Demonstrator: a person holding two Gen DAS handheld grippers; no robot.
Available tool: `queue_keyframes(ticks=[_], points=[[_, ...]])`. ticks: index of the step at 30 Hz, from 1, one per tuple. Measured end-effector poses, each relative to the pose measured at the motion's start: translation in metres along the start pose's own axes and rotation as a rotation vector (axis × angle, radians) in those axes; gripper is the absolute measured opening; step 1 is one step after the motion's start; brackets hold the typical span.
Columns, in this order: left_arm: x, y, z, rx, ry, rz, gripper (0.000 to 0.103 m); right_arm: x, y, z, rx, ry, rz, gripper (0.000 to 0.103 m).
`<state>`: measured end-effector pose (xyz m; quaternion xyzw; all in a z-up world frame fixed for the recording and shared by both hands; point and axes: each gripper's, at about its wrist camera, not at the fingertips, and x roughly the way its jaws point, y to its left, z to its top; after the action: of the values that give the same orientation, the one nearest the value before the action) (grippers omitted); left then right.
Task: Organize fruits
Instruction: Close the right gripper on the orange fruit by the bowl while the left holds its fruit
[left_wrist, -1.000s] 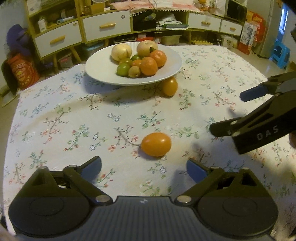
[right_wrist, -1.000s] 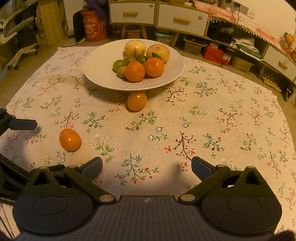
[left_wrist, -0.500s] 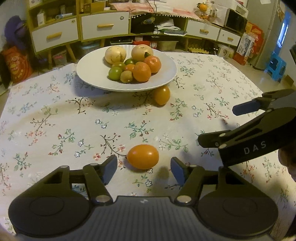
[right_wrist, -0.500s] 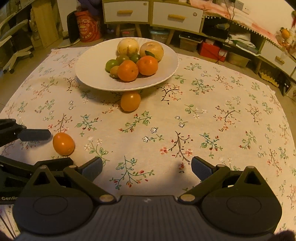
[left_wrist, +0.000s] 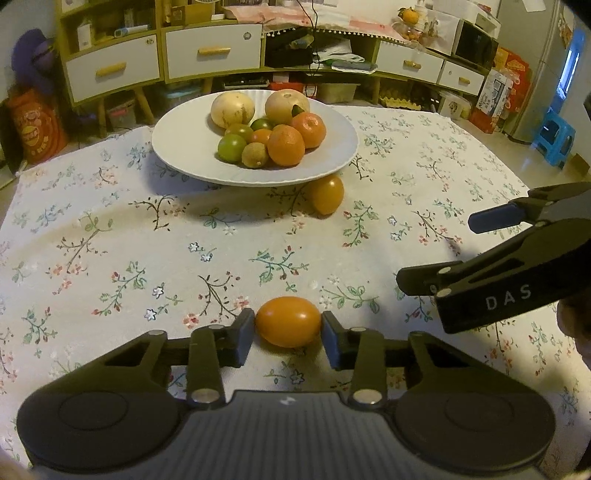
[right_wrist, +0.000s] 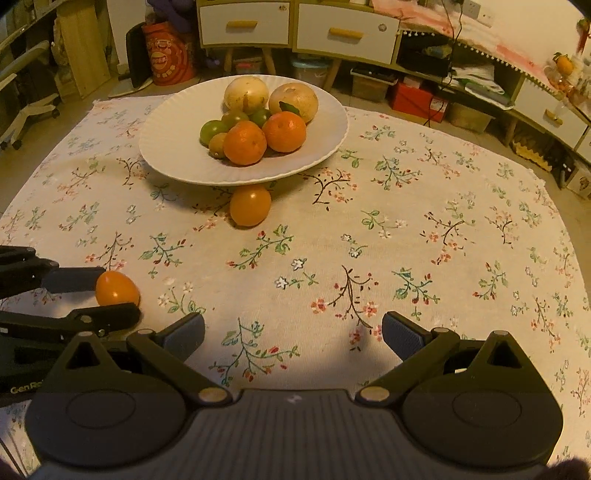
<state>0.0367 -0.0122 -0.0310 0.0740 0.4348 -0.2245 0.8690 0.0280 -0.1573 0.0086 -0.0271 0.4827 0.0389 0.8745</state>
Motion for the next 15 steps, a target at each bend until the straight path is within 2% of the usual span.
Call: queue_keyframes(ticks=[7,15], points=[[-0.006,0.001,0.004,0.008,-0.021,0.031,0.027,0.005,0.000,0.011,0.019,-0.052,0.002,0.100],[-0.009,0.003,0.005,0.017,-0.010,0.050,0.027,0.016,0.009,0.024,0.019,-0.128,0.016,0.089]])
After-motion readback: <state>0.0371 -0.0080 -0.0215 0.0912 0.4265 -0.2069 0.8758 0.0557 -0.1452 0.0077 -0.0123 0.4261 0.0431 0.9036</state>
